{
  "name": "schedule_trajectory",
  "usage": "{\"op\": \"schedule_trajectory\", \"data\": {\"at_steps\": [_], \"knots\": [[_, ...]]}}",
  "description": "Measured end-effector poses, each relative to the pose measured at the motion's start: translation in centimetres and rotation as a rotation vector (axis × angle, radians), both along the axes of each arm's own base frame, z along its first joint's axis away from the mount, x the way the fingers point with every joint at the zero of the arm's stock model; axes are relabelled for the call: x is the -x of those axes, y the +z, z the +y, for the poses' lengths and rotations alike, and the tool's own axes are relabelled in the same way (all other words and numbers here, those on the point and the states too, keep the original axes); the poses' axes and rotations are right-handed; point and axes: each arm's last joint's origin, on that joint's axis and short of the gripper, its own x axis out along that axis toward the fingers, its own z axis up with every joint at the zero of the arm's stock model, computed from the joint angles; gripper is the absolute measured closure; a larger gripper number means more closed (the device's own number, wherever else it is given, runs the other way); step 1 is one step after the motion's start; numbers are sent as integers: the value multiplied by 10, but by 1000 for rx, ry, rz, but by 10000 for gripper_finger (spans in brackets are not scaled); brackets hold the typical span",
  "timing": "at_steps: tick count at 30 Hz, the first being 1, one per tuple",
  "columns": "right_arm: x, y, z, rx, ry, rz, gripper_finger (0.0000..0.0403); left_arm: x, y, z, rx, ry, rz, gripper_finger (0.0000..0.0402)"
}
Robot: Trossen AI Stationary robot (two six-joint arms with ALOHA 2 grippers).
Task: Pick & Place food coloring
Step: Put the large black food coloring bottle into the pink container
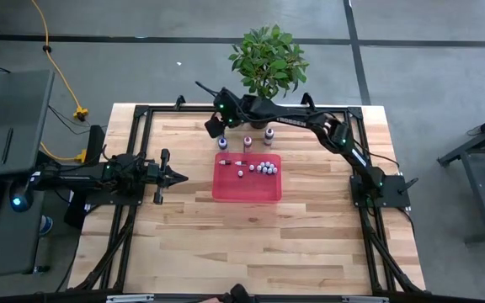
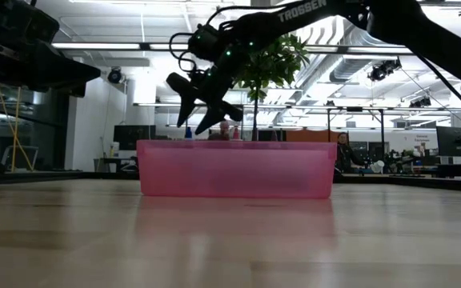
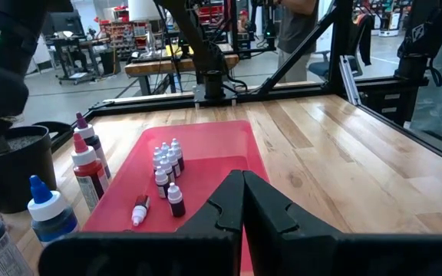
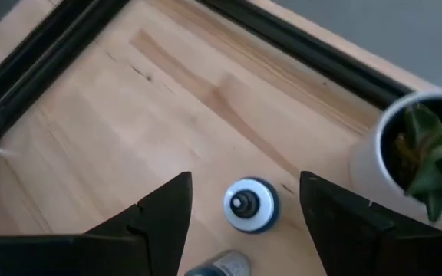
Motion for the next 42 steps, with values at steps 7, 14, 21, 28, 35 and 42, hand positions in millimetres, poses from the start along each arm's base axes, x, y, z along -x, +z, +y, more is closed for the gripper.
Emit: {"op": "schedule_trajectory", "data": {"at_steps": [7, 14, 21, 28, 35, 42], "knots": [[-2, -8, 2, -23, -74, 7, 173, 0, 0, 0, 0, 0, 0, 401], [-4, -12, 6, -26, -101, 19, 173, 0, 0, 0, 0, 0, 0, 401], [-6, -22, 9, -37, -130, 46, 173, 0, 0, 0, 0, 0, 0, 401], [-7, -25, 9, -49, -142, 47, 173, 0, 0, 0, 0, 0, 0, 401], [-8, -25, 11, -70, -122, 44, 174, 0, 0, 0, 0, 0, 0, 401], [-9, -25, 14, -69, -112, 45, 174, 0, 0, 0, 0, 0, -1, 401]]}}
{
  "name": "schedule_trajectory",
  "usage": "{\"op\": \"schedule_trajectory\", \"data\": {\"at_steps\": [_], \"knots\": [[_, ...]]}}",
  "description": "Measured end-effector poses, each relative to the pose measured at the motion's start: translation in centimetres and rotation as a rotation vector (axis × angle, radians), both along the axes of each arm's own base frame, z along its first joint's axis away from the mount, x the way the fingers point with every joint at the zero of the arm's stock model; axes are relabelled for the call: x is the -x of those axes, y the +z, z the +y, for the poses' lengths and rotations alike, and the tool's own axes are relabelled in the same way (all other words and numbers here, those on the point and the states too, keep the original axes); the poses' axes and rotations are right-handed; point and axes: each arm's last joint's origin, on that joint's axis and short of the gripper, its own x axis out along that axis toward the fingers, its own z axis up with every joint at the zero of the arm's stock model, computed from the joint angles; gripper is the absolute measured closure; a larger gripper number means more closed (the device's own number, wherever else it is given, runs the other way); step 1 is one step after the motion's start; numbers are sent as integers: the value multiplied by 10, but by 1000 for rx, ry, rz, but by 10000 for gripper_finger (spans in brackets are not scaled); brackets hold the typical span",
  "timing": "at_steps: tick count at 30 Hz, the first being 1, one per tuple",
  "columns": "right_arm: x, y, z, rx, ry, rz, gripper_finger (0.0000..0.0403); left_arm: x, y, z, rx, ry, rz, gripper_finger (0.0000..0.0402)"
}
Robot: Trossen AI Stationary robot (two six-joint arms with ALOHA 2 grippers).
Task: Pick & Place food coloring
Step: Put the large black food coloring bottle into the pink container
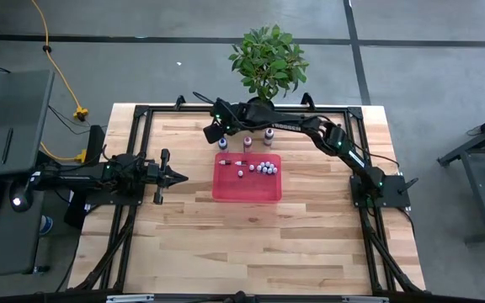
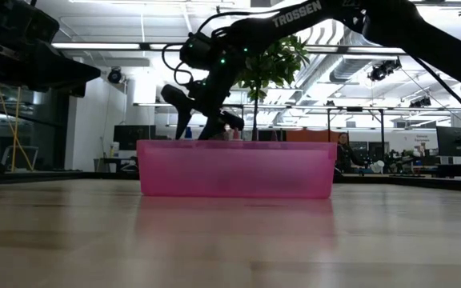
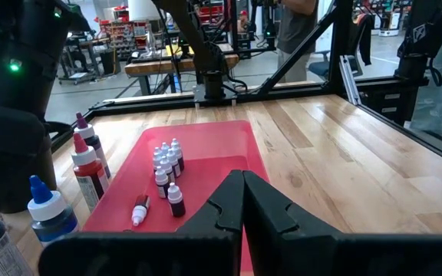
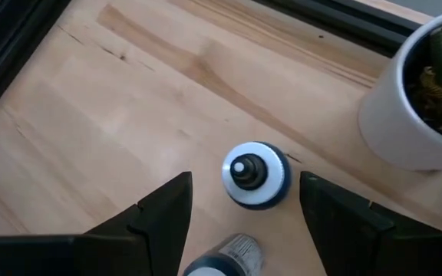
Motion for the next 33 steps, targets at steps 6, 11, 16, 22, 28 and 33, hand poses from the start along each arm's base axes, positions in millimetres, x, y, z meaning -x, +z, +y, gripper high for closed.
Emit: {"op": "schedule_trajectory", "data": {"at_steps": [6, 11, 16, 22, 28, 33], "knots": [[0, 0, 0, 20, 0, 5, 174, 0, 0, 0, 0, 1, 1, 401], [-3, -4, 1, 10, 11, -3, 174, 0, 0, 0, 0, 0, 0, 401], [-4, -3, 1, 29, 0, -7, 174, 0, 0, 0, 0, 1, 1, 401], [-6, -8, 3, 16, 11, -8, 174, 0, 0, 0, 0, 0, 0, 401], [-6, -9, 3, 36, 11, 9, 188, 0, 0, 0, 0, 1, 1, 401], [-5, -9, 3, 37, 13, 12, 219, 0, 0, 0, 0, 0, 1, 401]]}}
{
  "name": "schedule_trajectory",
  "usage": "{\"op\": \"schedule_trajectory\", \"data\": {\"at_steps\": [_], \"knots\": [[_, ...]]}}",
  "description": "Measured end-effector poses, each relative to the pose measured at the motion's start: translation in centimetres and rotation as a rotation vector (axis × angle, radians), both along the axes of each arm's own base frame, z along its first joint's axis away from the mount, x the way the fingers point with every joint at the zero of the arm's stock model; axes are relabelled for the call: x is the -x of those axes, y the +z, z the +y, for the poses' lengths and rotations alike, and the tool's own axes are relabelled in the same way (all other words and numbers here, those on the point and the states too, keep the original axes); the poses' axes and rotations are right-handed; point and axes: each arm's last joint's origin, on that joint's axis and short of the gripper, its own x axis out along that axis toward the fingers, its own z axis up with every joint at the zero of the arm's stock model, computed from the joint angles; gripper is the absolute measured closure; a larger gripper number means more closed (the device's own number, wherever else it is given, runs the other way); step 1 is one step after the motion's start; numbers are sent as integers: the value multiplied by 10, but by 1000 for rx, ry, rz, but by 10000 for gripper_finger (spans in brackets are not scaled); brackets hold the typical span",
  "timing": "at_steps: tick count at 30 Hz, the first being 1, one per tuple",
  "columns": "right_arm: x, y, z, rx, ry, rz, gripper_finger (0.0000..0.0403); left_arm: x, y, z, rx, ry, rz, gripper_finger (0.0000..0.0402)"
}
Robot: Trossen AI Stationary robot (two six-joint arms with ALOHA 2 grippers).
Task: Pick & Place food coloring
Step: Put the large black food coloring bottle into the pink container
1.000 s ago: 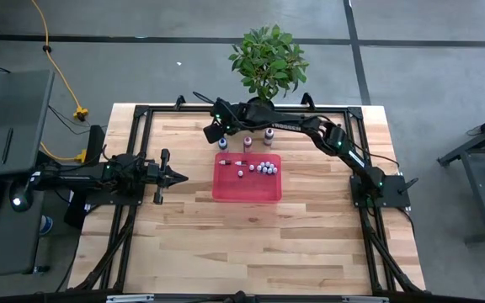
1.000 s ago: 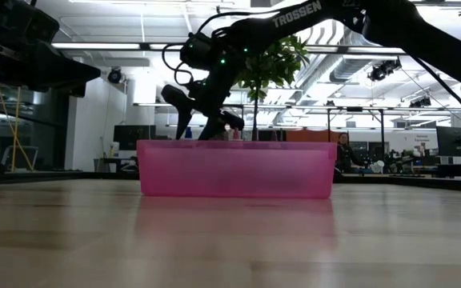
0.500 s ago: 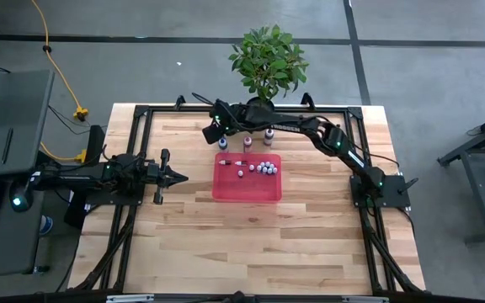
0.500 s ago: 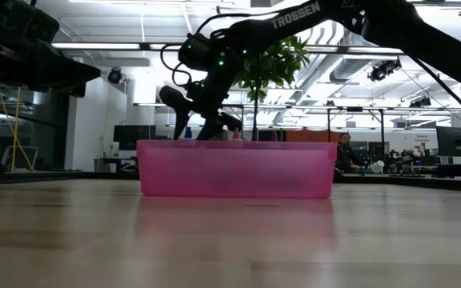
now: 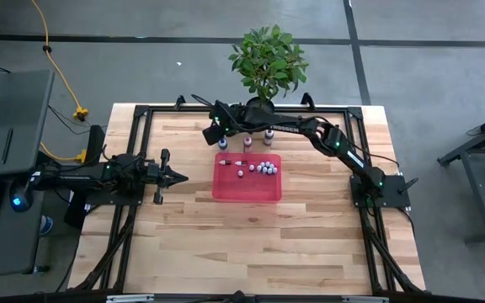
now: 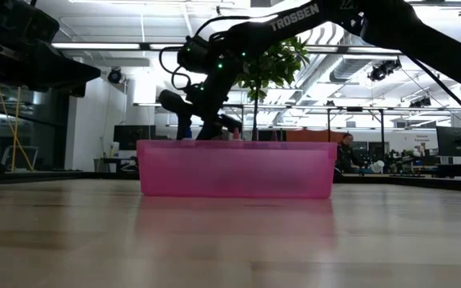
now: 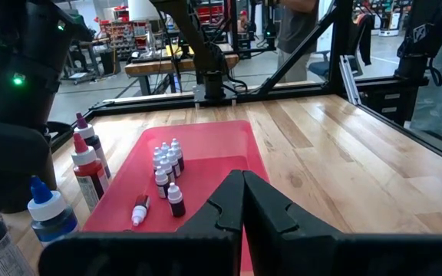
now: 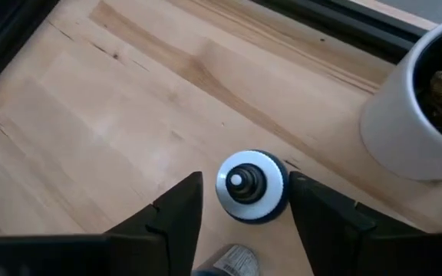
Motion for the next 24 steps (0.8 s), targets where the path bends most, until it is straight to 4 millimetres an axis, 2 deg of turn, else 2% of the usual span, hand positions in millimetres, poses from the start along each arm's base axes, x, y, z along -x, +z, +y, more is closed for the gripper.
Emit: {"op": "schedule_trajectory", "data": {"at_steps": [10, 24], "knots": [[1, -1, 0, 22, 33, 31, 274, 0, 0, 0, 0, 0, 0, 401], [1, -1, 0, 54, 80, 47, 285, 0, 0, 0, 0, 0, 0, 401]]}}
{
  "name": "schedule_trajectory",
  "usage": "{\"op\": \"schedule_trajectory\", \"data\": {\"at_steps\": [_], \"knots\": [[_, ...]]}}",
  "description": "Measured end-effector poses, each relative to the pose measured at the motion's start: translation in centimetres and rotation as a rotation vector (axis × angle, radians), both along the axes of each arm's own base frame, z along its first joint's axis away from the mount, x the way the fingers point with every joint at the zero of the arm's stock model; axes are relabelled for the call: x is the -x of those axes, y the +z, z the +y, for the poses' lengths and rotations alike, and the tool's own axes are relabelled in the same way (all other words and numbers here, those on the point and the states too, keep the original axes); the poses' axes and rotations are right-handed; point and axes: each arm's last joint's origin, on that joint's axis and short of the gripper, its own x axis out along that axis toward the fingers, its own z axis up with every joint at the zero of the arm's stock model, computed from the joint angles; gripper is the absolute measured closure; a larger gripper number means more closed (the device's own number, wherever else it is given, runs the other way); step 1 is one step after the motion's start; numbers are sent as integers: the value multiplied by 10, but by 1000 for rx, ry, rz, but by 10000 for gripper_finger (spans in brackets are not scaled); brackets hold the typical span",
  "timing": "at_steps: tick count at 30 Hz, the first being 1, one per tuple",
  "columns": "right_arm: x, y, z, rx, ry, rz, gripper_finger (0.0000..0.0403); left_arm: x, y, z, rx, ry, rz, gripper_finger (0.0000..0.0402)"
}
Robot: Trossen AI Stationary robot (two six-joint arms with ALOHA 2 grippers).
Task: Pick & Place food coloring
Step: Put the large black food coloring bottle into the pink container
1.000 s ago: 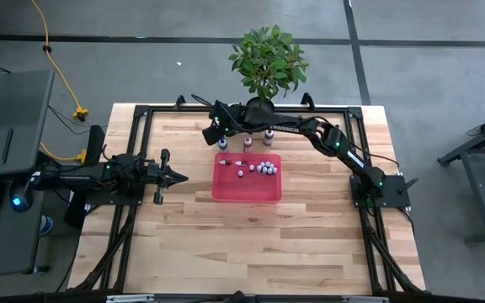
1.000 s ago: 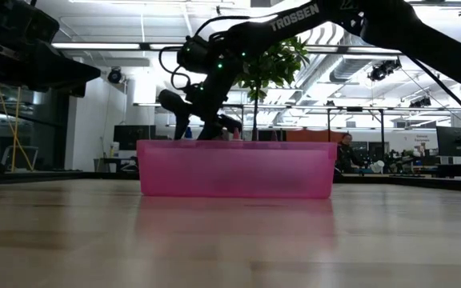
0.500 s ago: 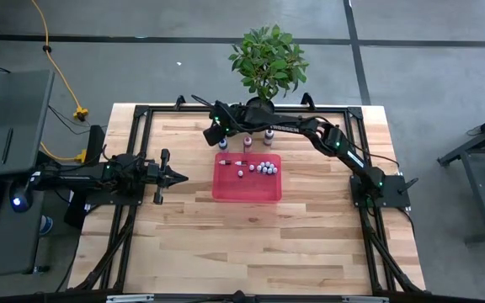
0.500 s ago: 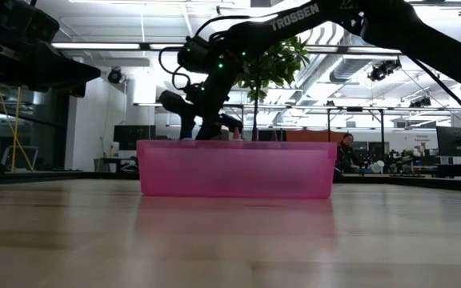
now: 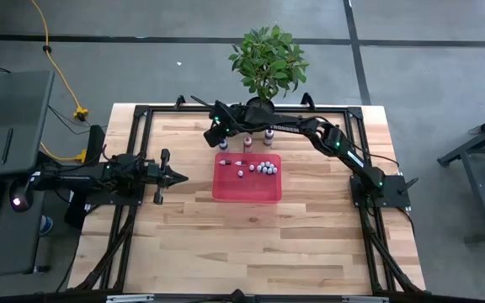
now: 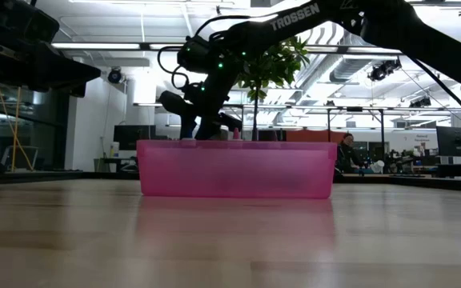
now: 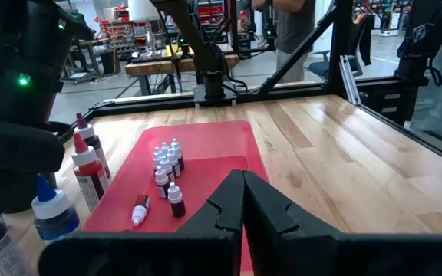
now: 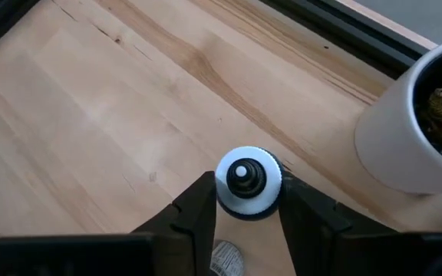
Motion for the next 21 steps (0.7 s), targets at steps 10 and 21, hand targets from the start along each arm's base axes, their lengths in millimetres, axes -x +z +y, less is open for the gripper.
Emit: {"op": "schedule_trajectory", "data": {"at_steps": [10, 21], "knots": [[1, 5, 0, 26, 14, -4, 286, 0, 0, 0, 0, 0, 0, 401], [2, 16, 1, 29, 19, -31, 286, 0, 0, 0, 0, 0, 0, 401]]}}
